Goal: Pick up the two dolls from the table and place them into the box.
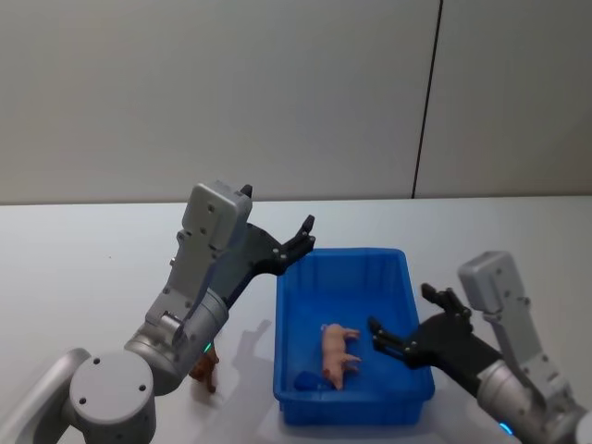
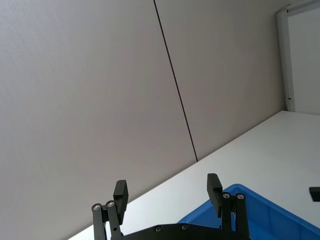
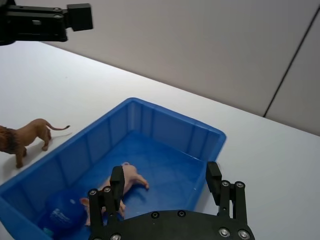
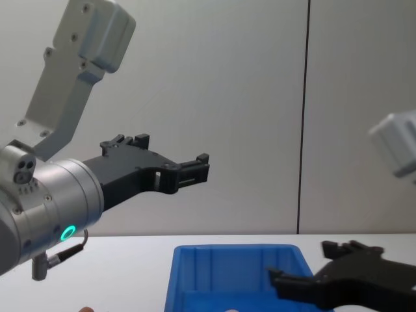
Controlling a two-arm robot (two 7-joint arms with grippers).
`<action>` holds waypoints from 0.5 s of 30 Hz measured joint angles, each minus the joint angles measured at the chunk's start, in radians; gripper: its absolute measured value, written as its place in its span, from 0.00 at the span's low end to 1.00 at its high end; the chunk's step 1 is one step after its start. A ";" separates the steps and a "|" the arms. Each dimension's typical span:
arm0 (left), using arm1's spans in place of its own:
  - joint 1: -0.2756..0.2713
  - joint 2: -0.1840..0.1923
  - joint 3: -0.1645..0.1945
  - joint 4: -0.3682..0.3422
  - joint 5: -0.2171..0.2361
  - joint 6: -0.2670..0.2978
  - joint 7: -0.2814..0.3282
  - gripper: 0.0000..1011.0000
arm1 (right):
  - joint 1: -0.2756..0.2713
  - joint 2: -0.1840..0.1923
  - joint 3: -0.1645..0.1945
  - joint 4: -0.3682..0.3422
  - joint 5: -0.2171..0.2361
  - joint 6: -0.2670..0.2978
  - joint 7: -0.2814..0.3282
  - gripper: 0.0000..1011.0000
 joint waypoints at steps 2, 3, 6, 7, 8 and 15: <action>0.000 0.000 0.000 0.000 0.000 0.000 0.000 0.99 | -0.011 0.009 0.006 -0.008 0.006 -0.008 -0.008 0.99; 0.000 0.000 0.000 0.000 0.000 0.000 0.000 0.99 | -0.016 0.014 0.008 -0.012 0.010 -0.011 -0.012 0.99; 0.000 0.000 0.000 0.000 0.000 0.000 0.000 0.99 | -0.047 0.040 0.022 -0.033 0.030 -0.031 -0.032 0.99; 0.000 0.000 0.000 0.000 0.000 0.000 0.000 0.99 | -0.053 0.046 0.025 -0.037 0.035 -0.035 -0.036 0.99; 0.000 0.000 0.000 0.000 0.000 0.000 0.000 0.99 | -0.059 0.051 0.028 -0.040 0.038 -0.038 -0.039 0.99; 0.000 0.000 0.000 0.000 0.000 0.000 0.000 0.99 | -0.107 0.094 0.050 -0.070 0.069 -0.062 -0.062 0.99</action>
